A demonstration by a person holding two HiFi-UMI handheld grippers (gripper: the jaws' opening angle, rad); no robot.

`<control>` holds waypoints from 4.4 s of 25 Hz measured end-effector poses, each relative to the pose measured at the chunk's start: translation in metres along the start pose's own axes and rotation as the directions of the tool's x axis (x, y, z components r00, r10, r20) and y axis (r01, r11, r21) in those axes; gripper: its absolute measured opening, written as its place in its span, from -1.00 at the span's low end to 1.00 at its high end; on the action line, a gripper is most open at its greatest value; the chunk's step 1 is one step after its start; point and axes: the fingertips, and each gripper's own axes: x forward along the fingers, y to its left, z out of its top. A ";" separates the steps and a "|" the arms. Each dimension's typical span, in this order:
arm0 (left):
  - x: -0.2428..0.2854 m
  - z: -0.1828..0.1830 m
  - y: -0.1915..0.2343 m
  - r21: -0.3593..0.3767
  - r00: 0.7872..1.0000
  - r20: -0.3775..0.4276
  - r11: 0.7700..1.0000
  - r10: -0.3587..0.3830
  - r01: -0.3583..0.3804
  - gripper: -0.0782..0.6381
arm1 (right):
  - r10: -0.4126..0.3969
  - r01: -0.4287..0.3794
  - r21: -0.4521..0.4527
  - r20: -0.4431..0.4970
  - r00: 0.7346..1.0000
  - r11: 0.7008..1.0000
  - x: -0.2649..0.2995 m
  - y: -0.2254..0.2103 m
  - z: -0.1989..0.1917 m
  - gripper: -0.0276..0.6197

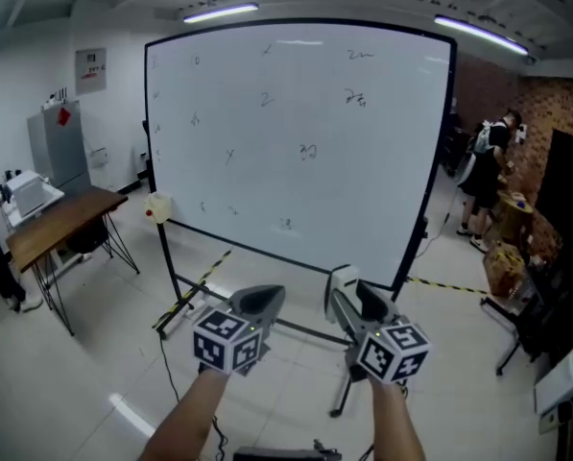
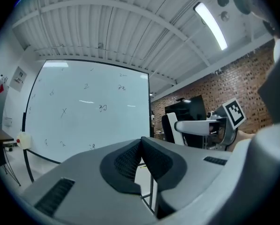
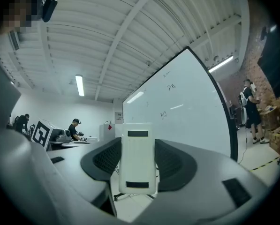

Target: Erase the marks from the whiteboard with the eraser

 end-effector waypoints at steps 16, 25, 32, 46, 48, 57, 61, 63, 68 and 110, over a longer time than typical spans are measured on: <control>0.163 0.058 0.058 0.072 0.998 0.055 0.997 -0.014 0.010 -0.78 | 0.013 -0.006 -0.126 0.055 0.998 0.992 0.095 -0.124 0.073 -0.23; 0.230 0.084 0.116 0.114 0.981 0.091 0.981 -0.169 0.159 -0.78 | -0.133 0.153 -0.179 0.120 0.984 0.972 0.157 -0.154 0.094 -0.23; 0.261 0.122 0.170 0.139 0.953 0.113 0.954 -0.281 0.265 -0.78 | -0.272 0.305 -0.195 0.176 0.946 0.932 0.203 -0.160 0.122 -0.23; 0.304 0.192 0.184 0.194 0.937 0.186 0.946 -0.296 0.260 -0.78 | -0.302 0.370 -0.295 0.250 0.920 0.881 0.228 -0.183 0.194 -0.23; 0.309 0.205 0.181 0.209 0.936 0.201 0.946 -0.288 0.246 -0.78 | -0.299 0.375 -0.321 0.263 0.917 0.870 0.228 -0.188 0.210 -0.23; 0.321 0.270 0.177 0.277 0.926 0.256 0.939 -0.278 0.206 -0.78 | -0.276 0.422 -0.402 0.371 0.886 0.813 0.237 -0.208 0.309 -0.23; 0.325 0.294 0.184 0.299 0.924 0.277 0.937 -0.264 0.178 -0.78 | -0.271 0.452 -0.420 0.422 0.865 0.787 0.245 -0.215 0.355 -0.23; 0.327 0.302 0.187 0.312 0.924 0.281 0.935 -0.258 0.166 -0.78 | -0.265 0.465 -0.430 0.447 0.854 0.774 0.248 -0.216 0.372 -0.23; 0.331 0.321 0.195 0.323 0.928 0.288 0.936 -0.235 0.137 -0.78 | -0.261 0.500 -0.450 0.493 0.830 0.740 0.254 -0.216 0.405 -0.23; 0.305 0.299 0.254 0.313 0.955 0.254 0.947 -0.152 0.067 -0.78 | -0.325 0.575 -0.569 0.485 0.812 0.587 0.395 -0.144 0.419 -0.25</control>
